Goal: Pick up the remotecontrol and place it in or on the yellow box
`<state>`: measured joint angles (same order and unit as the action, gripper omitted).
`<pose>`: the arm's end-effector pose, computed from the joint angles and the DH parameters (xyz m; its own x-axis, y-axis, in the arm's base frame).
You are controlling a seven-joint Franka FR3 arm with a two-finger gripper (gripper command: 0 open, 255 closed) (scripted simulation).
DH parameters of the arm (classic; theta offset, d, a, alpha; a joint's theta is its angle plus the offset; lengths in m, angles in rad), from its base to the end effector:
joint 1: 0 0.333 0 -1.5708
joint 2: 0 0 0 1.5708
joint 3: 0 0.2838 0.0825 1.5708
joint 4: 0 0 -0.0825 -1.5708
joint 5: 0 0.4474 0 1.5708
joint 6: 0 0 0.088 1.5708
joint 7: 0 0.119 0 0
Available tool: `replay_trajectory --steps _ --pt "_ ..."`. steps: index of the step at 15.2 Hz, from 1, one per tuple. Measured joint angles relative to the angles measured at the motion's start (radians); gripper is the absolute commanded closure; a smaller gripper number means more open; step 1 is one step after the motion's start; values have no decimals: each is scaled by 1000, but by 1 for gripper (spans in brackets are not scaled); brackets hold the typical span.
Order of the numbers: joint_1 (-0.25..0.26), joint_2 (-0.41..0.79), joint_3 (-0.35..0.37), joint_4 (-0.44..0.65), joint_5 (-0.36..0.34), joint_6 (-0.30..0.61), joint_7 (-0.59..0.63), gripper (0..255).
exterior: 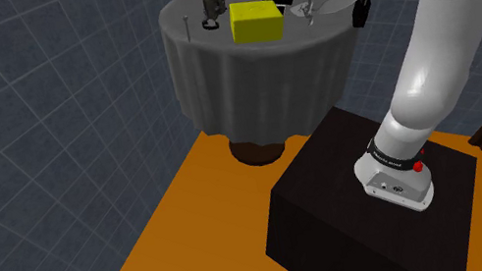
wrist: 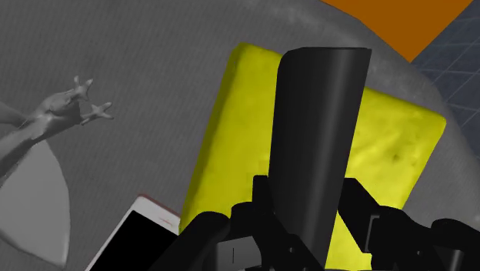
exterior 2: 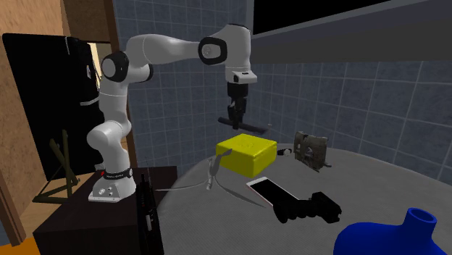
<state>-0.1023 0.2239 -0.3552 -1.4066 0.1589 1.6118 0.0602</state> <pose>0.6256 -0.2640 0.5351 0.8696 -0.4936 -0.0100 -0.4927 -0.8664 -0.0809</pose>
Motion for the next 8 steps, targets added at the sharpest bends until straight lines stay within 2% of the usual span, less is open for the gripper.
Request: replay_trajectory --steps 3,8 --pt "18 34 15 33 8 3 35 255" --pt "29 32 20 -25 7 60 41 255"
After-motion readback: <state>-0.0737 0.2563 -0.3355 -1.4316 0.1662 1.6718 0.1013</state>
